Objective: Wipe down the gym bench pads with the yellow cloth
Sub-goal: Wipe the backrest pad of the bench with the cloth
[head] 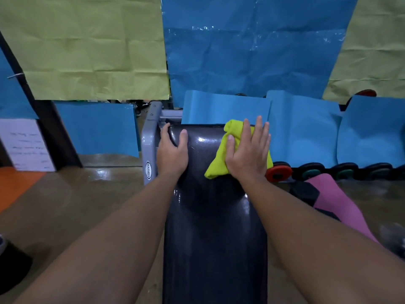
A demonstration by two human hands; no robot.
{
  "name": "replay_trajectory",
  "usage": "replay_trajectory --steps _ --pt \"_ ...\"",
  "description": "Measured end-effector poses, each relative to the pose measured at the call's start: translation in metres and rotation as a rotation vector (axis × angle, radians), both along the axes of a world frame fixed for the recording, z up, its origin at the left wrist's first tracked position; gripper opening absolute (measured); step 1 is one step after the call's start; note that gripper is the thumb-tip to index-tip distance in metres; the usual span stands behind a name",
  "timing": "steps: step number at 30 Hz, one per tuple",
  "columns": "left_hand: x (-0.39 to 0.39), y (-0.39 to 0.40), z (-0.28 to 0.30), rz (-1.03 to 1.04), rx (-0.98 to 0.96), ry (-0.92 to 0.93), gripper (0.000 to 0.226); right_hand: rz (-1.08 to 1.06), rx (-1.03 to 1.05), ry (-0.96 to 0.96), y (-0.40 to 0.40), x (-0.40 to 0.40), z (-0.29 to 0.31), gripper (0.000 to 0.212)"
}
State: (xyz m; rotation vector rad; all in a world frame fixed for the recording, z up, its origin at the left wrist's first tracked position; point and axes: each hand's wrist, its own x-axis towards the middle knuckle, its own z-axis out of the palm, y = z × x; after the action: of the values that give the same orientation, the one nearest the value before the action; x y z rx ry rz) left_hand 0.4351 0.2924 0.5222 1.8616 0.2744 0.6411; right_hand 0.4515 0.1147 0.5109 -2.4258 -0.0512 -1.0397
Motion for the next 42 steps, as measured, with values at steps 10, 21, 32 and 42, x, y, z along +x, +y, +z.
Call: replay_trajectory --steps 10,21,32,42 --pt "0.011 0.010 0.003 -0.002 -0.099 0.113 0.057 0.051 -0.141 -0.097 -0.008 0.000 -0.010 0.062" --pt "0.013 0.023 0.003 -0.131 -0.258 0.153 0.065 0.095 0.073 -0.098 -0.013 0.005 -0.002 0.056" --pt "0.014 0.030 -0.007 -0.175 -0.324 0.223 0.113 0.006 -0.065 -0.086 -0.013 -0.003 -0.009 0.063" --pt "0.011 0.028 -0.007 -0.209 -0.308 0.164 0.044 -0.169 -0.176 -0.267 -0.005 0.004 -0.007 0.040"
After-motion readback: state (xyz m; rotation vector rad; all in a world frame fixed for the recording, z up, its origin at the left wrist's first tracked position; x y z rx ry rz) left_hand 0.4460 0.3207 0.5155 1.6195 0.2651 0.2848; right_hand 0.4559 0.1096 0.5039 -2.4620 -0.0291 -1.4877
